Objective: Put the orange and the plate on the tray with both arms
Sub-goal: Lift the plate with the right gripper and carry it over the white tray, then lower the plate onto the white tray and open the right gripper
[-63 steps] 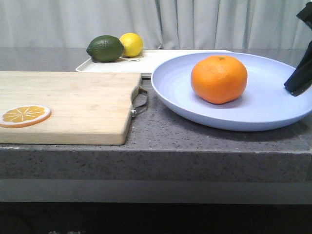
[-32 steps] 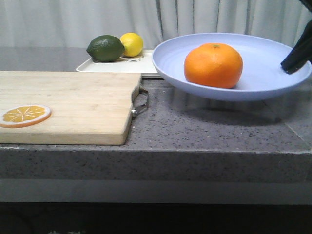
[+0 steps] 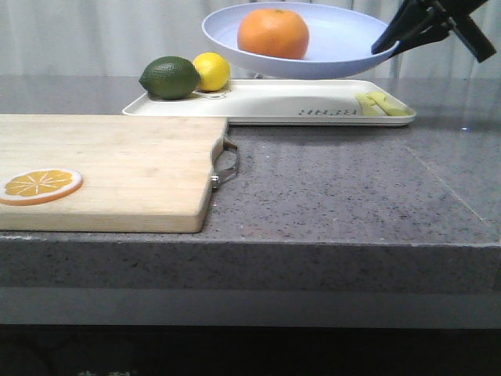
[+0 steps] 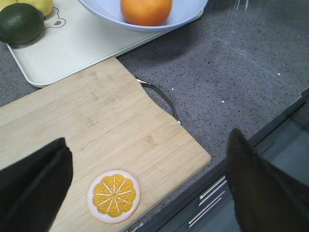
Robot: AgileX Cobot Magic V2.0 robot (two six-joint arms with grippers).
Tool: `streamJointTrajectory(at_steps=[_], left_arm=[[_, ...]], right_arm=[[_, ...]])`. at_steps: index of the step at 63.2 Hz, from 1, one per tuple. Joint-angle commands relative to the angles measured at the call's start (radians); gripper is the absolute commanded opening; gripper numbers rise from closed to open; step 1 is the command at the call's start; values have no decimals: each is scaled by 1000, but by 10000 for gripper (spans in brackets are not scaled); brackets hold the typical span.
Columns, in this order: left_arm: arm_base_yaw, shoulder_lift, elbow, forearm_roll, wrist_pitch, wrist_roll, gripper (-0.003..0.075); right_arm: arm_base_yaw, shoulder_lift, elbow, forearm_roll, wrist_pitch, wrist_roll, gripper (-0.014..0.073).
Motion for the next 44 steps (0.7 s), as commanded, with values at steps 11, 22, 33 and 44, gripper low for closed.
streamJointTrajectory(at_steps=[11, 22, 33, 44], left_arm=[[3, -7, -27, -9, -73, -8, 622], [3, -7, -27, -9, -73, -8, 621], [3, -7, -27, -9, -73, -8, 621], [3, -7, -27, -9, -73, -8, 621]], right_arm=[[25, 127, -293, 44, -41, 189, -59], [44, 212, -385, -51, -27, 261, -59], [66, 235, -406, -90, -43, 273, -58], [75, 235, -406, -94, -50, 257, 48]])
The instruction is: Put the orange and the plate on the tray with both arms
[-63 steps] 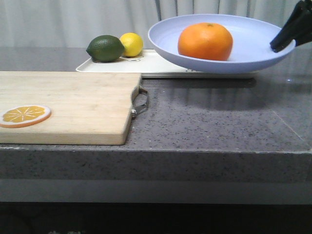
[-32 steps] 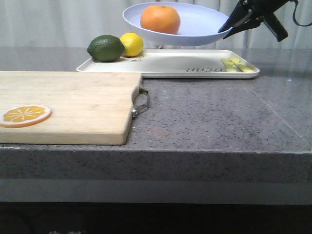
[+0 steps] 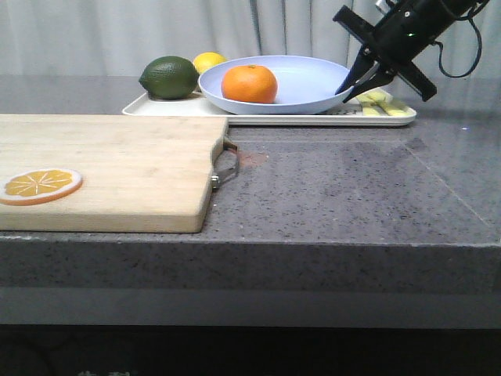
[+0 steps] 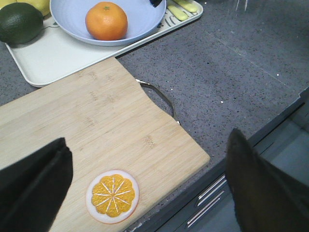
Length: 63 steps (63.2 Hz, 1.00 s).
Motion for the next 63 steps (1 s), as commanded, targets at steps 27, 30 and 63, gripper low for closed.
streamJointTrajectory(at_steps=[27, 30, 63], left_arm=[[3, -7, -27, -9, -77, -8, 621], [3, -7, -27, -9, -77, -8, 621], [3, -7, -27, 12, -77, -8, 621]], right_arm=[[-1, -113, -61, -94, -78, -23, 418], [-1, -132, -62, -131, -78, -25, 418], [-1, -510, 147, -249, 43, -326, 412]])
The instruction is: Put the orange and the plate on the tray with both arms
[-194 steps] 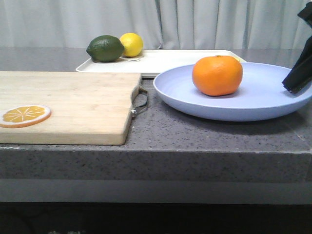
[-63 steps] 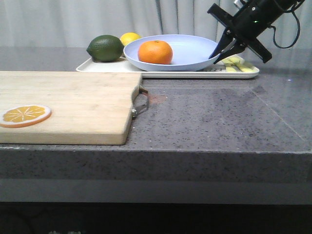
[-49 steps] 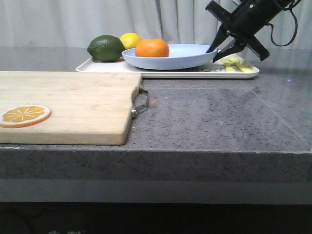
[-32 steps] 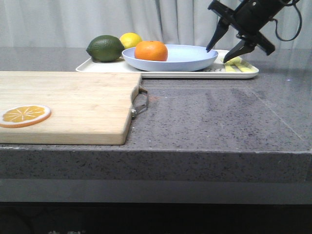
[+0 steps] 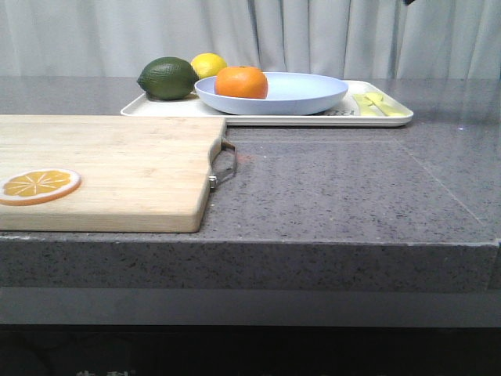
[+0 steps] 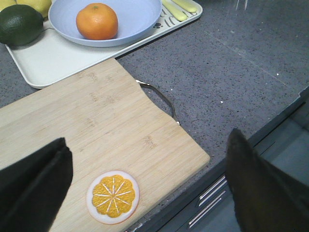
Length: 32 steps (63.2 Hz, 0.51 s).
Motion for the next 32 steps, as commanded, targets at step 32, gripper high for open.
streamJointTrajectory(at_steps=[32], left_arm=[[1, -7, -27, 10, -77, -8, 621]], right_arm=[[-4, -981, 991, -237, -229, -94, 391]])
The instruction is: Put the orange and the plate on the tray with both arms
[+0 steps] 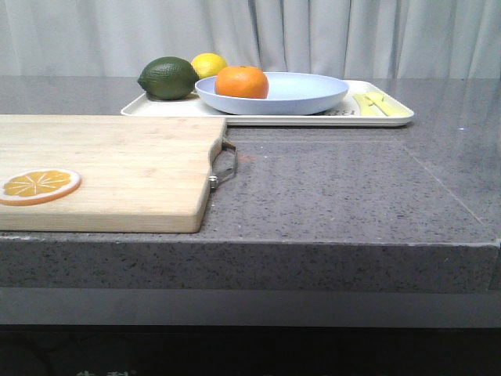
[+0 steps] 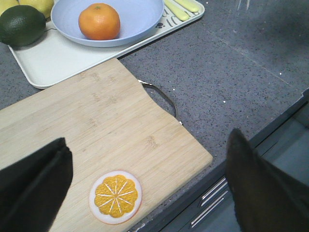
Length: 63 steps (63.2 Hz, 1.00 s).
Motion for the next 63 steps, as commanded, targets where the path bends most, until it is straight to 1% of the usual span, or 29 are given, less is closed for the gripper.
streamJointTrajectory(at_steps=[1, 6, 11, 16, 25, 36, 42, 55, 60, 63], left_arm=[[1, -7, -27, 1, -77, -8, 622], [1, -7, -27, 1, -77, -8, 621], [1, -7, -27, 1, -77, -8, 622], [1, -7, -27, 1, -77, -8, 621], [1, -7, -27, 1, -77, -8, 622], [1, -7, -27, 1, -84, -8, 621], [1, -7, -27, 1, -84, -8, 622], [1, -7, -27, 1, -84, -8, 618], [1, -7, -27, 1, -84, -8, 578], [1, -7, -27, 1, -84, -8, 524]], right_arm=[[-4, -176, 92, -81, -30, 27, 385], [-4, -312, 169, -127, -5, 67, 342], [-4, -447, 235, -154, 23, 80, 318], [-4, -588, 279, -158, 54, 85, 316], [-1, -767, 333, -162, 123, 91, 317], [52, -790, 386, -165, 143, 136, 317], [56, -790, 395, -165, 137, 145, 317], [56, -790, 395, -165, 49, 145, 317], [56, -790, 395, -165, 27, 145, 317], [56, -790, 395, -165, 15, 145, 316]])
